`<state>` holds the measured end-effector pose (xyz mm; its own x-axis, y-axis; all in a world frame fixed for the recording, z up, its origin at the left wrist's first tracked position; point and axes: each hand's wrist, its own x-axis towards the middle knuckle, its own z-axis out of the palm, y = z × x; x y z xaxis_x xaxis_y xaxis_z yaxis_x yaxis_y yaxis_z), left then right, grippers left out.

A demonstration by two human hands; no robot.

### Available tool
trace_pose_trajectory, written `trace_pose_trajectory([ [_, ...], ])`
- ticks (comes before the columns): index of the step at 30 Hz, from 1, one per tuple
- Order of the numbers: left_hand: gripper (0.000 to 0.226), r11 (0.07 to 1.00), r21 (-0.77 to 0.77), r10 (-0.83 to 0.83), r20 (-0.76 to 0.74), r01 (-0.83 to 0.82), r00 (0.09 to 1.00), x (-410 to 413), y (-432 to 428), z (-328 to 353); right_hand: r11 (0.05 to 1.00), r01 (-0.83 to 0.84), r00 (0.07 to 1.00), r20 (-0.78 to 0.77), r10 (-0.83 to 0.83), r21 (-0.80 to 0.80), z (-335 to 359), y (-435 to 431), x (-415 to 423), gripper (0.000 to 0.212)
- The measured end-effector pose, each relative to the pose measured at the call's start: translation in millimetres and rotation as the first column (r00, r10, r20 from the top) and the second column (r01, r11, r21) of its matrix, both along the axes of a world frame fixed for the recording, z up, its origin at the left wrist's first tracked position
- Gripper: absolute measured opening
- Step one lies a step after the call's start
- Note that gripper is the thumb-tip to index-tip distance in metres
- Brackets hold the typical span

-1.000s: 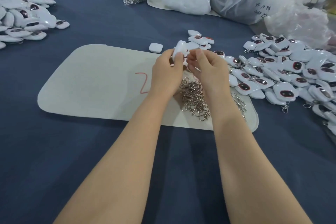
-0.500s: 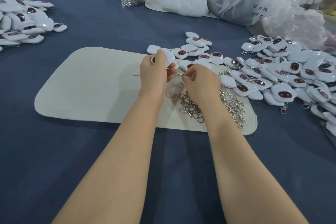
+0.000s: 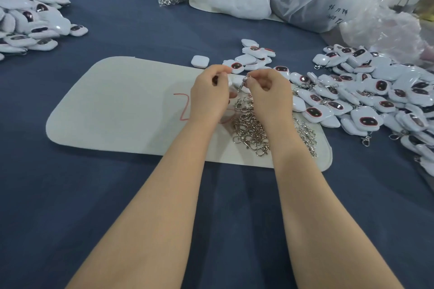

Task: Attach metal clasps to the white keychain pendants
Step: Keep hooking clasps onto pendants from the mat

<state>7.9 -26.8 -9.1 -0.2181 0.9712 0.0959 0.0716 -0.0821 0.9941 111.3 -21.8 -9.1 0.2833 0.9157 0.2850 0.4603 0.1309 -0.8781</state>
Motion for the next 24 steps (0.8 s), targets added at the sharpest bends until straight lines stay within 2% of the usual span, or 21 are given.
trace_pose_trajectory([
  [4,0.013,0.997,0.042,-0.048,-0.214,0.058,0.976,3.7,2.1,-2.0,0.996,-0.048,0.999,0.020,0.047,0.070,0.9,-0.4,-1.1,0.014],
  [7,0.012,0.996,0.053,-0.051,-0.297,0.070,0.953,3.8,2.3,-3.5,0.991,-0.106,0.994,0.032,0.103,0.086,1.5,-1.2,-1.9,0.019],
  [11,0.011,0.997,0.081,0.019,-0.239,0.000,0.971,0.3,3.2,-0.9,0.992,-0.093,0.995,0.033,0.091,0.089,2.6,-1.5,-2.7,0.021],
  [17,0.018,1.000,-0.019,0.015,-0.060,-0.016,0.998,-1.0,0.2,0.2,0.999,-0.037,0.988,0.149,0.034,0.015,-2.4,-2.9,-3.0,0.021],
  [21,0.014,1.000,-0.017,-0.005,-0.061,0.004,0.998,-1.7,-0.1,0.8,0.996,-0.071,0.995,0.078,0.068,0.045,1.7,-1.8,-5.0,0.012],
  [24,0.011,1.000,0.002,-0.030,-0.125,0.030,0.992,-0.7,-0.8,0.7,0.995,-0.083,0.995,0.054,0.081,0.053,2.0,-1.2,-5.6,0.010],
])
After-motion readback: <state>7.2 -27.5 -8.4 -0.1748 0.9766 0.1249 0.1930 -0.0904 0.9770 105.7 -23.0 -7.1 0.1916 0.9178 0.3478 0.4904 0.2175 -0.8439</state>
